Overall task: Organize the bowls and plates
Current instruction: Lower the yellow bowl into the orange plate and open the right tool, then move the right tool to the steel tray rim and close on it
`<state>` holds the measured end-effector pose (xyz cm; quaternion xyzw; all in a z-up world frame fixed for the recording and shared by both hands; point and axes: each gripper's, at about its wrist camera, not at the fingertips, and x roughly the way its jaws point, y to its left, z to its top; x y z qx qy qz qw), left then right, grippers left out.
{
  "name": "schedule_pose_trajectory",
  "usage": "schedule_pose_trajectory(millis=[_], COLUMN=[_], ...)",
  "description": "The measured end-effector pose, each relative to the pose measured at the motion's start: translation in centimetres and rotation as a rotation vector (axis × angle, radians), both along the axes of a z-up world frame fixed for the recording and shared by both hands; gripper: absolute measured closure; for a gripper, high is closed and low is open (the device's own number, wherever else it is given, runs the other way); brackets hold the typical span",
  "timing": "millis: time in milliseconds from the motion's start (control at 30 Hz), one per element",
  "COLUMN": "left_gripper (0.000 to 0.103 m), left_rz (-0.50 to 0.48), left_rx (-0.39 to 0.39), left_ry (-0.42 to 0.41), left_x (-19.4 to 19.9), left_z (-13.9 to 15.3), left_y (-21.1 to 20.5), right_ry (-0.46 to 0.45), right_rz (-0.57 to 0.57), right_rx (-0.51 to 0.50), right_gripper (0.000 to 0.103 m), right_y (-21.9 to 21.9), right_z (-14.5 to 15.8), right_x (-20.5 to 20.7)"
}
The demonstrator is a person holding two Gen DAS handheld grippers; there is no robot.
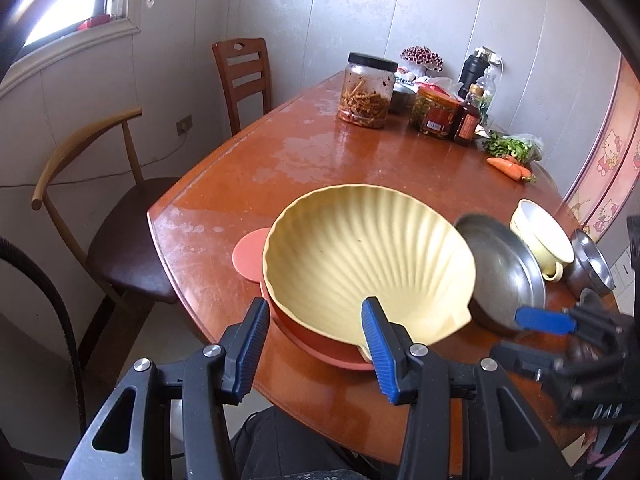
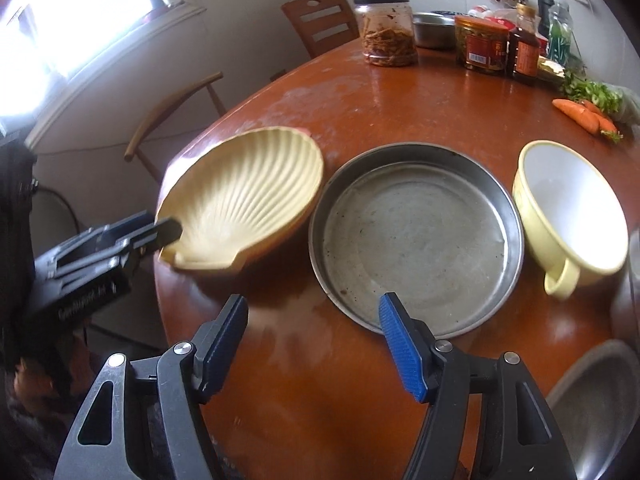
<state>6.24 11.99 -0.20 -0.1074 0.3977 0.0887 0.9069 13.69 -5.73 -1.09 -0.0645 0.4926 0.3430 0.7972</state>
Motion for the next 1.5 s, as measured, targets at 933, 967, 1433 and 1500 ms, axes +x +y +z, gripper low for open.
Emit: schedule_pose_trajectory(millis=[933,967,1433,1500], left_gripper=[0.055,0.055,0.055,0.055], left_rz=[-0.065,-0.071,-0.216,-0.228], left_rx=[0.027,0.024,-0.076,-0.086], left_ry=[-0.029,-0.024,0.035,0.043], left_x=[-4.4,-4.4,-3.1,-2.9], left_z=[1.2,1.0,-1.1,-1.2], left_y=[-4.5,-4.7,-9.6,-9.9], right_ry=[-0.104,-0.114,-0.137,-0.135], right_rz=[0.030,0.002,-0.130,-0.140], right_rx=[-0.003,-0.004,-0.073,-0.093], right_gripper=[0.033,0.033,0.033,0.033], right_y=[-2.5,-3.2,-5.1,-4.7], right_z=[1.7,2.0,1.4,1.0], right_x=[-7.3,-6.9,-1.6,-0.8])
